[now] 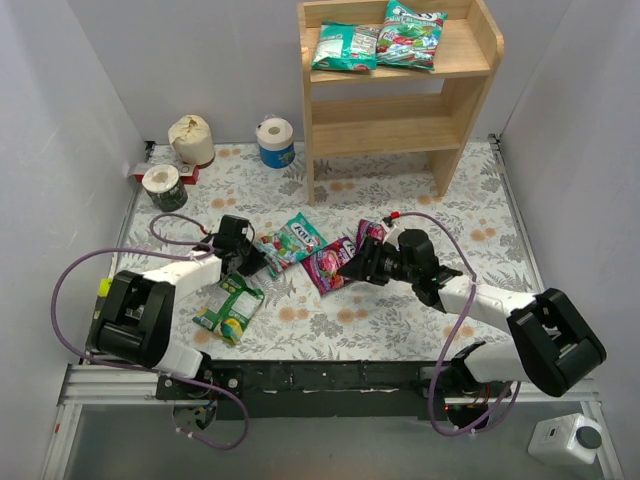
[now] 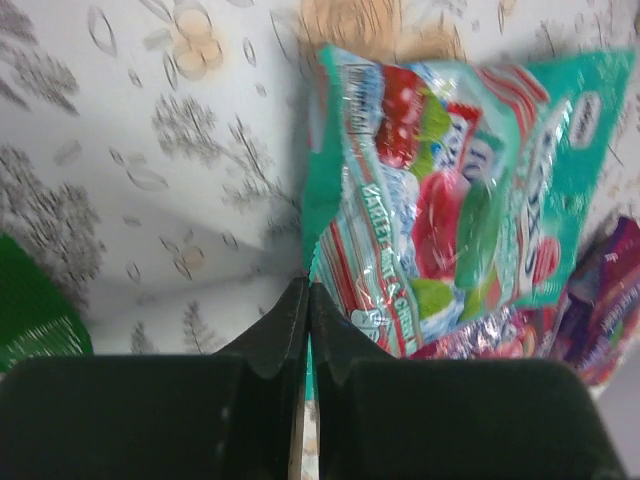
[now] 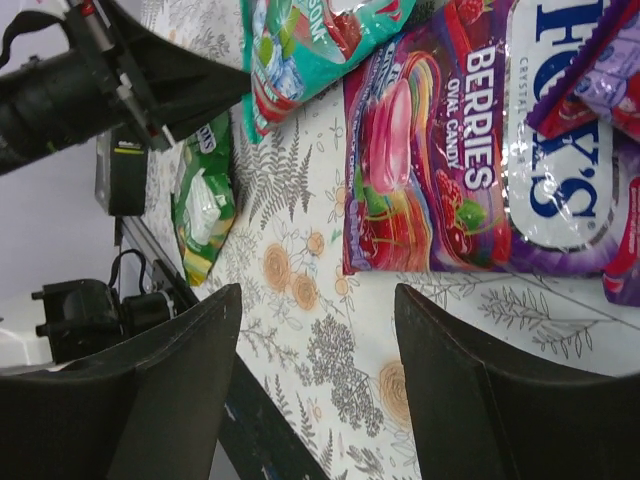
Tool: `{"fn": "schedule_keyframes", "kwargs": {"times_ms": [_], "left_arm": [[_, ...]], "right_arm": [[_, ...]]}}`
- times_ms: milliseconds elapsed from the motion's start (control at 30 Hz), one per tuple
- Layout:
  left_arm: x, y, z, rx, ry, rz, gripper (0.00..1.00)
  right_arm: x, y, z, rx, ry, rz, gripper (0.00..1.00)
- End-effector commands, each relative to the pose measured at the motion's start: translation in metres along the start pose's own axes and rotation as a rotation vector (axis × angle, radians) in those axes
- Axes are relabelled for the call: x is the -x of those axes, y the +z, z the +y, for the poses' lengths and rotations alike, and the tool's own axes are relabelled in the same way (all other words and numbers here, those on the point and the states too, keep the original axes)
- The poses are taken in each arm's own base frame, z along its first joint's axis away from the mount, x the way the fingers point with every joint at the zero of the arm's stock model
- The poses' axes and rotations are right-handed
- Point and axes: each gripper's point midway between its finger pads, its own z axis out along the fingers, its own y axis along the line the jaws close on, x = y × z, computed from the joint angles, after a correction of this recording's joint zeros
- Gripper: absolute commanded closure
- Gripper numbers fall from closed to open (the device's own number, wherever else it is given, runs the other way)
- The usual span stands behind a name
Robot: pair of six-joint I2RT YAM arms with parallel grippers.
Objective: Place and organize the candy bags onto the shelf
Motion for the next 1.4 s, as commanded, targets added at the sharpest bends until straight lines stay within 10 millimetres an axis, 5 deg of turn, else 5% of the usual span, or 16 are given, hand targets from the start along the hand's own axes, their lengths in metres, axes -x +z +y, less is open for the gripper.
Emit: {"fn": "schedule_keyframes", "kwargs": {"times_ms": [0, 300, 600, 867, 1033, 1200, 1367], "left_arm": [[-0.022, -0.031, -0.023, -0.086, -0.095, 0.06, 1.0], [-0.04, -0.079, -0.063, -0.25, -0.227, 0.146, 1.0], [-0.073, -0.078, -0.066, -0.257, -0.214, 0.262, 1.0], [-0.089, -0.078, -0.061, -0.266, -0.19, 0.301, 1.0], [-0.087, -0.081, -0.06, -0.279, -0.185, 0.286, 1.0], [-0.088, -0.083, -0.066, -0.301, -0.155, 0.3, 1.0], [-0.094, -0.084, -0.07, -0.327, -0.14, 0.341, 1.0]], "right_arm": [[0.03, 0.023, 0.017, 0.007, -0.01, -0.086, 0.3], [0.021, 0.065, 0.02, -0.017, 0.054, -0.066, 0.16], [0.021, 0.104, 0.029, 0.008, 0.208, -0.051, 0.15], [0.028, 0.109, 0.027, -0.006, 0.294, -0.098, 0.28], [0.03, 0.093, 0.035, 0.065, 0.324, -0.15, 0.34], [0.031, 0.095, 0.048, 0.098, 0.239, -0.104, 0.29], [0.014, 0.118, 0.052, 0.133, 0.256, 0.029, 0.28]]}}
